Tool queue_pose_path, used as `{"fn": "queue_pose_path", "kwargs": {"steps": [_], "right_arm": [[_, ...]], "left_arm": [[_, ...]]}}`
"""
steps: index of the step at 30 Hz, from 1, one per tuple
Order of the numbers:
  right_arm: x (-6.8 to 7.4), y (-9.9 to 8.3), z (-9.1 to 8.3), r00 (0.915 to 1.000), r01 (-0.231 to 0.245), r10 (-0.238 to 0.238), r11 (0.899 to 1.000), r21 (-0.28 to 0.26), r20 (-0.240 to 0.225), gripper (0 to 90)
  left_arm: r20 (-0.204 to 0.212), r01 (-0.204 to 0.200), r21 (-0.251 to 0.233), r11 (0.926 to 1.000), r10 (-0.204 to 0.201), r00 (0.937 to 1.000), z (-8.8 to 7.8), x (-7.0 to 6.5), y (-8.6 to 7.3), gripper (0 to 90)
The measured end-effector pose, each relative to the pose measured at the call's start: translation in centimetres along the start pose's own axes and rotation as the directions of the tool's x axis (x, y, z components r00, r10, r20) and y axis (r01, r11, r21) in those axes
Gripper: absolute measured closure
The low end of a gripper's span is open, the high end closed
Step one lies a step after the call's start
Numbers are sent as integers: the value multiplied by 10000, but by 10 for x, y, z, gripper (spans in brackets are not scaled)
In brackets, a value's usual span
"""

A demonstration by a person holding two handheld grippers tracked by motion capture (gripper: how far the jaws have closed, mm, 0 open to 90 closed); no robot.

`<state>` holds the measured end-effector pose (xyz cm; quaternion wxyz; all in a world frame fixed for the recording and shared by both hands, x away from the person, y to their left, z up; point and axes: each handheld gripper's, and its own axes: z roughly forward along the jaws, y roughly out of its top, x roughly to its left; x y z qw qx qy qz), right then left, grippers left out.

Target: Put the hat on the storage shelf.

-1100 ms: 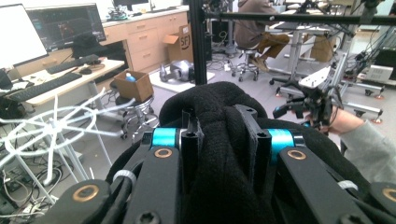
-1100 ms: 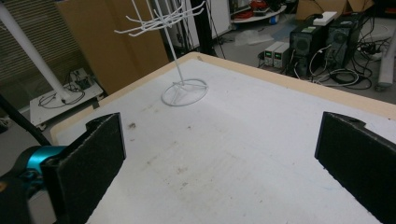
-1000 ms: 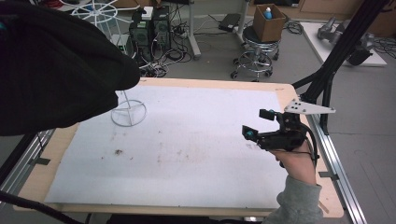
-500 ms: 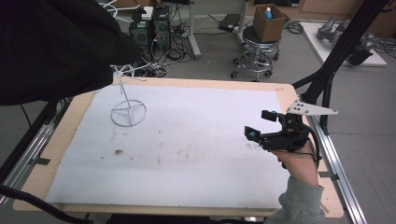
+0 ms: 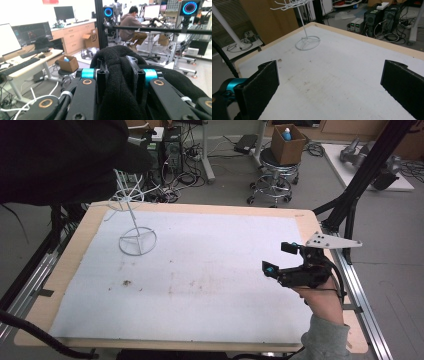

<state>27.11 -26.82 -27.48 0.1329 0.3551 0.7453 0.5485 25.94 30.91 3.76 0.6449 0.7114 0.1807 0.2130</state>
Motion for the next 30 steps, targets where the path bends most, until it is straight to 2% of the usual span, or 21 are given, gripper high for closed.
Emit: {"fn": "queue_pose_path", "kwargs": {"steps": [2,4,9,14,19,24,27,29,30], "right_arm": [[0,-1,0,10000,-79,79,10000,49,22,8],[0,-2,0,9999,-98,98,9998,161,46,8],[0,-3,0,10000,-78,77,9998,176,52,8],[-2,-3,0,9999,-133,131,9998,167,97,8],[-3,-3,3,9998,-166,163,9994,310,92,8],[-3,-4,4,9997,-200,196,9992,355,117,8],[-3,-4,5,9998,-169,165,9992,355,101,8],[-3,-4,5,9997,-218,213,9991,369,123,8],[-3,-4,5,9997,-216,212,9991,359,126,8]], "left_arm": [[27,2,-206,9998,-2,10000,-1,0,4,731],[-129,2,-325,9995,-6,9999,-2,2,7,731],[-438,-8,-292,9996,-5,9990,1,11,12,731],[-723,53,-333,9994,-77,9974,8,23,10,730],[-1108,46,-246,9997,-73,9938,16,32,6,730],[-1544,49,-461,9989,-120,9879,20,43,-5,730],[-1750,139,-306,9994,-190,9844,22,51,-13,729],[-1973,67,-100,9999,-85,9803,23,54,-18,728],[-1957,38,-182,9998,-73,9806,23,54,-20,728]]}}
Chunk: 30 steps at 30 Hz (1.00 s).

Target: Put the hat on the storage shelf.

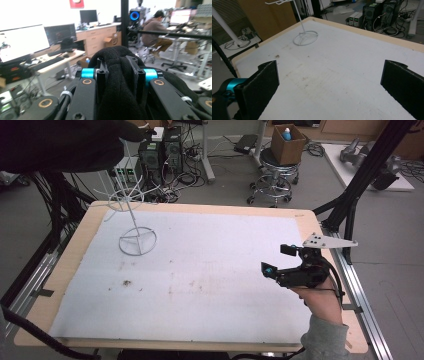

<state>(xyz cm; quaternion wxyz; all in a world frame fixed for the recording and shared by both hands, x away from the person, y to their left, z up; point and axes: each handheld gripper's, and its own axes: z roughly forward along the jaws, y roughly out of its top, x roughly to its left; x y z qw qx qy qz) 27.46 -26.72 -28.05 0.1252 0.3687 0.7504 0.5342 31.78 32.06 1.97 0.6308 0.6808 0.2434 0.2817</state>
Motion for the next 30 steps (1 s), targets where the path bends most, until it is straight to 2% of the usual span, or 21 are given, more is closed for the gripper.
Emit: {"fn": "queue_pose_path", "kwargs": {"steps": [3,6,8,11,13,15,18,20,23,25,30], "right_arm": [[0,0,1,10000,-34,34,10000,40,-1,8],[0,0,3,10000,-54,54,9999,103,-12,8],[1,0,4,10000,-7,7,9999,124,-50,8],[2,1,5,10000,48,-48,9999,133,-69,8],[4,1,7,9999,47,-45,9998,188,-135,8],[4,1,7,9999,98,-95,9998,188,-139,8],[5,2,8,9999,76,-73,9997,220,-146,8],[5,2,9,9998,87,-83,9997,239,-157,8],[6,2,11,9997,131,-126,9996,266,-201,8],[7,3,12,9997,155,-149,9995,292,-208,8],[9,3,16,9995,197,-186,9990,404,-268,8]], "left_arm": [[-6,222,-301,9993,-222,9998,-1,3,-7,728],[-64,123,-58,9999,-123,9999,-1,4,-13,727],[-178,-145,54,9999,146,9997,-1,0,-14,725],[-116,-121,-72,9999,120,9999,-2,-2,-21,725],[-109,-81,55,10000,82,9999,-2,-2,-27,722],[-226,-212,327,9992,220,9995,-2,-3,-32,722],[-199,-238,190,9995,241,9995,-4,-4,-41,720],[-245,-227,380,9990,237,9994,-4,-3,-47,718],[-168,-133,193,9997,137,9998,-7,-3,-58,715],[-298,-322,440,9985,335,9990,-7,-5,-64,714],[-426,-442,553,9975,466,9980,-10,-8,-82,712]]}}
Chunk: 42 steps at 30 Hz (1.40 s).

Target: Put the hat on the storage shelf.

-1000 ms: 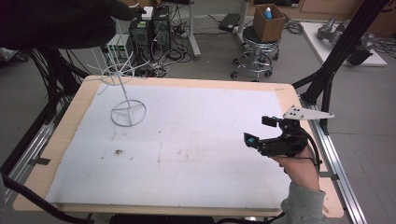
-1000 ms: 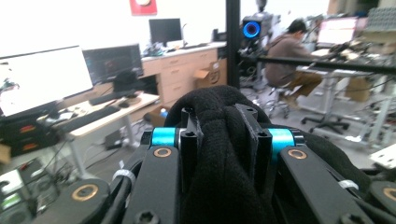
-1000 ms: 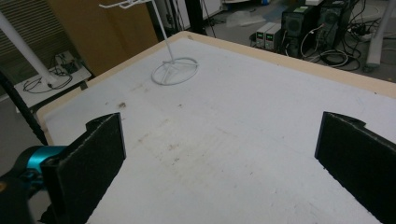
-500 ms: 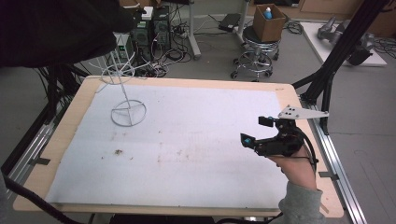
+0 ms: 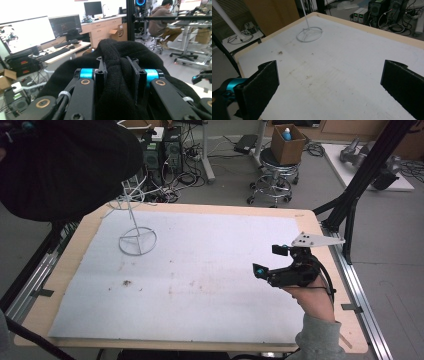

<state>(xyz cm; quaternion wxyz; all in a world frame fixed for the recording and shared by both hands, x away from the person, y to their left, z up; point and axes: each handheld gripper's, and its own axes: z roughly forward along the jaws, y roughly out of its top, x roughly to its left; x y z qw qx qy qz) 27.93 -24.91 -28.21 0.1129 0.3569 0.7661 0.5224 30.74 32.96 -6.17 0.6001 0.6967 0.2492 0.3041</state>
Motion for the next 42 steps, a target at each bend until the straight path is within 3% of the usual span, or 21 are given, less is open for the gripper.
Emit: {"fn": "queue_pose_path", "kwargs": {"steps": [6,14,28,42], "right_arm": [[1,1,2,10000,58,-58,10000,62,-25,8],[2,1,3,9999,137,-137,9999,62,-18,8],[6,2,7,9998,206,-205,9996,212,-67,8],[10,2,12,9996,283,-279,9989,383,-111,8]], "left_arm": [[111,178,206,9996,-181,9998,-1,-2,-21,709],[-86,251,432,9988,-247,9997,-1,-1,-49,708],[-51,867,374,9955,-865,9962,0,3,-91,690],[-143,1133,269,9932,-1130,9935,-1,10,-122,672]]}}
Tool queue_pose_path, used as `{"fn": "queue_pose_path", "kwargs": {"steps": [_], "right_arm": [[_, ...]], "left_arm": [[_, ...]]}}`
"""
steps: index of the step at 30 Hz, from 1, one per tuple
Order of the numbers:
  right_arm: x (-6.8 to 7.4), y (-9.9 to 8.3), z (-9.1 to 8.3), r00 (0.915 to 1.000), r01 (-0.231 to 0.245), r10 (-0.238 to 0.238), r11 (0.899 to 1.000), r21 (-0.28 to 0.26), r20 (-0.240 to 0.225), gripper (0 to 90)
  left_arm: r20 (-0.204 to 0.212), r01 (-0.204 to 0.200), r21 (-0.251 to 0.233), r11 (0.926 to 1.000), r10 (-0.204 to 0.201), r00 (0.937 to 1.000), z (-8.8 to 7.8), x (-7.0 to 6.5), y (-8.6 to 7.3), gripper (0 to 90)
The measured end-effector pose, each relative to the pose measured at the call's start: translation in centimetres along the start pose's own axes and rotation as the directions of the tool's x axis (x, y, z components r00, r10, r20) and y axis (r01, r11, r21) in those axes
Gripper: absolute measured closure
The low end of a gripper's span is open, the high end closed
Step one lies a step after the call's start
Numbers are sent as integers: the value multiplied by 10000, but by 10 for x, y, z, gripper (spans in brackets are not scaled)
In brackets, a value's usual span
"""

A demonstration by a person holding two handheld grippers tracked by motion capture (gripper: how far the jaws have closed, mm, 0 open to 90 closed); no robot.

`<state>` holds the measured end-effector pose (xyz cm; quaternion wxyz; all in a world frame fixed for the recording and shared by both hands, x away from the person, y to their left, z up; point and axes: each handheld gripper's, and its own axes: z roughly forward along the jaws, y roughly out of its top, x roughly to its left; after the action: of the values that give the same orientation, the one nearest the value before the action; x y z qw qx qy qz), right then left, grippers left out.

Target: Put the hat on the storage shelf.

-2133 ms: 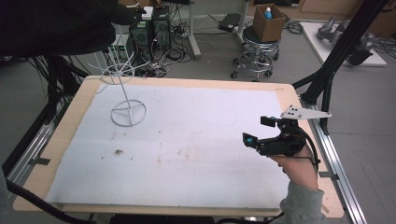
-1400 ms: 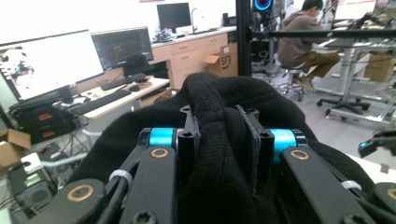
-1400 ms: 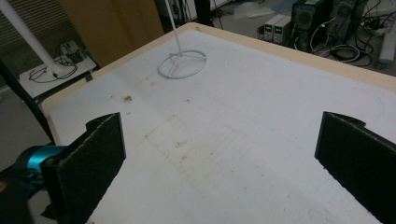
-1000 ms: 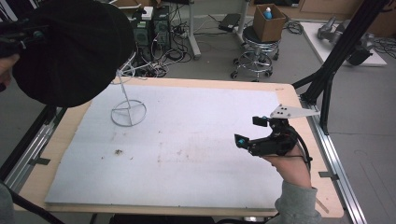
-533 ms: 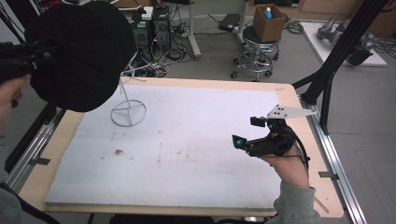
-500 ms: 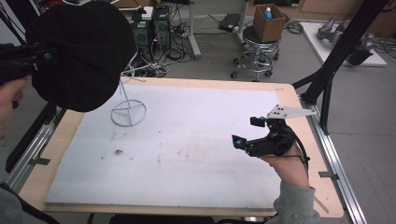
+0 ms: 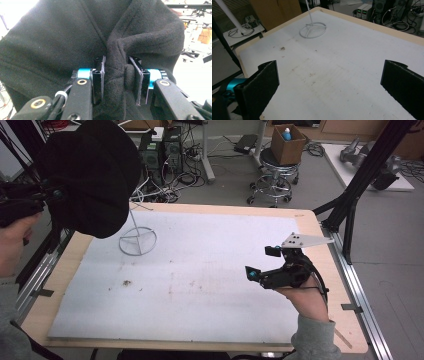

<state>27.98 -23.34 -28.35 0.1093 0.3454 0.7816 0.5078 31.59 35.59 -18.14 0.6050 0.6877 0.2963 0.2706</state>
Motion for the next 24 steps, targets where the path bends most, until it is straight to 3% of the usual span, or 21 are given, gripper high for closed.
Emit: {"fn": "queue_pose_path", "kwargs": {"steps": [11,14,18,24], "right_arm": [[2,1,2,10000,70,-70,10000,46,-28,8],[2,1,2,10000,81,-80,9999,62,-33,8],[1,1,2,10000,55,-55,10000,62,1,8],[2,1,3,10000,67,-67,10000,73,-22,8]], "left_arm": [[13,175,112,9998,-175,9998,0,6,-12,616],[-27,43,155,9999,-43,10000,-1,5,-13,619],[95,-62,404,9992,58,9999,-1,3,-12,608],[324,-139,822,9965,113,9994,0,2,-12,514]]}}
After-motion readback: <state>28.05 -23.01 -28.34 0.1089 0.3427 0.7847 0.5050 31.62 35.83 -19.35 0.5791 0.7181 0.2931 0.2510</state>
